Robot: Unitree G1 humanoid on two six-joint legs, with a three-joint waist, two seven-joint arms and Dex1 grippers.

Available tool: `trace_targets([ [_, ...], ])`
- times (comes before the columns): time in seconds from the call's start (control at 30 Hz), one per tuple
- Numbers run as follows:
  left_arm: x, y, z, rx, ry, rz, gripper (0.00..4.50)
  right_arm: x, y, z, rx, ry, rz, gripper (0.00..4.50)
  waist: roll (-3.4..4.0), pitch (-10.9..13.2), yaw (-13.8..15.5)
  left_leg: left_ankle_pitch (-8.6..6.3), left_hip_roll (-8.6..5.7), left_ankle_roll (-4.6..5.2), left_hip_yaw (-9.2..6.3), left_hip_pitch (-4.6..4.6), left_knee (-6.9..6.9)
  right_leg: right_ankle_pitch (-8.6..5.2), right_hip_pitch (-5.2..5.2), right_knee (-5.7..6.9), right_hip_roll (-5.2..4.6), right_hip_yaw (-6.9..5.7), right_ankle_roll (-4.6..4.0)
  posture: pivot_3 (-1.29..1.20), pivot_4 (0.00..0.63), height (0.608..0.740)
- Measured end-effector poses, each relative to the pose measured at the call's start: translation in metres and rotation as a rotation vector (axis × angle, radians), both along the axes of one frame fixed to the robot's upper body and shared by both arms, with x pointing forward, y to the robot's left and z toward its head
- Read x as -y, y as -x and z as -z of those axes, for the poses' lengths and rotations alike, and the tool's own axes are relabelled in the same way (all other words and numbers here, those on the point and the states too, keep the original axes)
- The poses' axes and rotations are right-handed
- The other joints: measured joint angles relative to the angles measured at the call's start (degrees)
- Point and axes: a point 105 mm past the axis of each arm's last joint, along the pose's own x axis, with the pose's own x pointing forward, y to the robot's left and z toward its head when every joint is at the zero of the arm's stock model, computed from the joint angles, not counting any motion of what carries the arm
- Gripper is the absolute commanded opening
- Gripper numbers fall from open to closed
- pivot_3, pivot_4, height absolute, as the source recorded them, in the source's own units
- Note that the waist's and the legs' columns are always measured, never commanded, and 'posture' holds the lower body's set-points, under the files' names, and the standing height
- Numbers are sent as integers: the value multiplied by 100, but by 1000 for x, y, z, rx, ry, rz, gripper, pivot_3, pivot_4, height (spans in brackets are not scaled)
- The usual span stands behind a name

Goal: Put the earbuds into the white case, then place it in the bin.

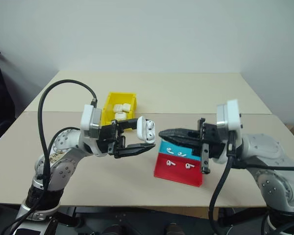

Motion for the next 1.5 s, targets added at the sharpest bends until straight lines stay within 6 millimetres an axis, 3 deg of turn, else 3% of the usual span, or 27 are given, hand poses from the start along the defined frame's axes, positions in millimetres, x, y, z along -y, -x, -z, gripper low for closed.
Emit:
trace_targets([
  [0.13,1,-2,3,-9,-10,-1,2782,-11,5,-33,81,44,-53,36,0,0,2,0,1,0,-2,1,0,4,2,-2,2,-1,-9,0,150,740],
  [0.3,3,-7,4,-10,-24,-9,2782,-32,-5,-47,46,122,-97,36,0,0,6,0,1,1,-1,-4,0,5,-3,-3,1,-1,-10,0,150,740],
  [0.53,5,-8,4,-8,-28,-7,2782,-54,-13,-30,16,290,-144,36,1,-1,18,-4,0,6,1,-12,0,5,-7,-8,-2,-2,-10,0,150,740],
  [0.73,4,-8,5,-10,-30,-13,2782,-59,-19,-17,42,381,-133,36,1,-1,16,-4,0,6,1,-11,0,5,-8,-6,-1,-3,-10,0,150,740],
  [0.93,4,-9,7,-28,-34,-24,2782,-55,-20,-14,105,431,-120,36,1,-1,18,-4,0,6,1,-11,0,5,-7,-6,-1,-3,-9,0,150,740],
  [1.23,1,-10,15,-51,-56,-42,2782,-26,-23,-8,147,520,-35,36,1,-1,15,-4,0,6,2,-9,0,5,-7,-7,-2,-3,-9,0,150,740],
  [1.5,2,-8,8,-24,-25,-22,2782,-15,-25,-13,150,521,3,36,1,-1,16,-4,0,6,3,-9,0,5,-6,-7,-2,-2,-9,0,150,740],
])
